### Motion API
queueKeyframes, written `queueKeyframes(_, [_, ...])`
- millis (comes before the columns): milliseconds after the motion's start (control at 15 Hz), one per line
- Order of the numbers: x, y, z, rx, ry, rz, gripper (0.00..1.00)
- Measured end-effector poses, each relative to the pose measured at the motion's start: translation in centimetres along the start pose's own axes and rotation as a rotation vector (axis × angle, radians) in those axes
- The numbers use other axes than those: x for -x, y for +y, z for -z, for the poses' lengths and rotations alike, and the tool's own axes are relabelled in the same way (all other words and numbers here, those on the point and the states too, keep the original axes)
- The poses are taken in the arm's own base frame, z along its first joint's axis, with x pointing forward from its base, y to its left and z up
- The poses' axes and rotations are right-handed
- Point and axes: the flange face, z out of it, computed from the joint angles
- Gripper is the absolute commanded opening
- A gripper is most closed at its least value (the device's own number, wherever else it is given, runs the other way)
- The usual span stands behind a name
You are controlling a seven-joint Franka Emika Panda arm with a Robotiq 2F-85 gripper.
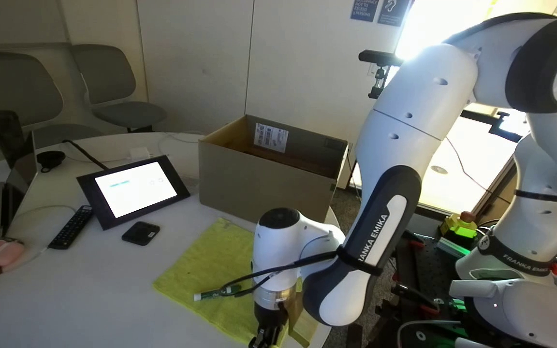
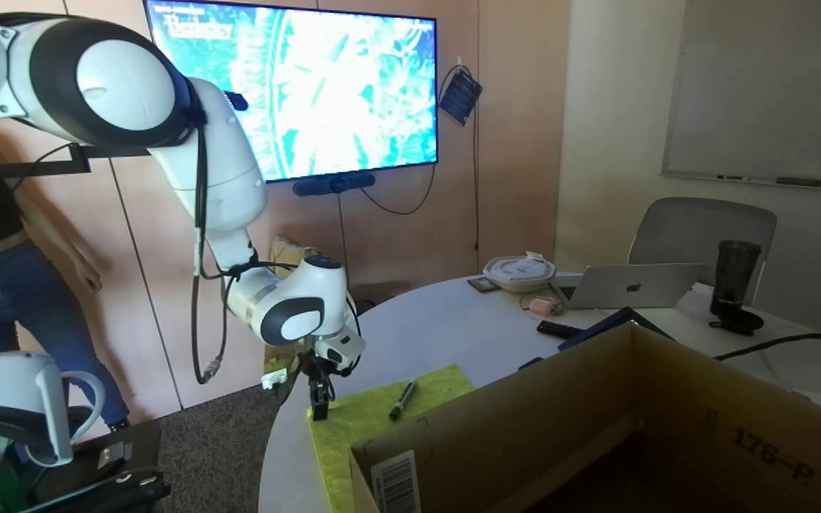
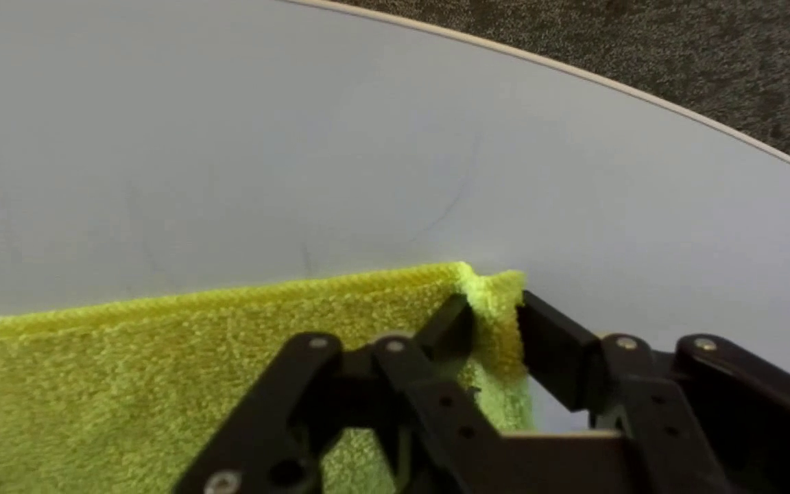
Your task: Put the marker on the cloth, then fold the cloth and put it in the box
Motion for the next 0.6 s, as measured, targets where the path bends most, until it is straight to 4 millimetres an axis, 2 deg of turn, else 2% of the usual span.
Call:
queueKeyframes(200, [0.0,0.0,0.1,-0.002,0.001,0.012,0.21])
queueKeyframes(600, [-0.7,0.0,1.4,-0.005,0.022,0.018,0.17])
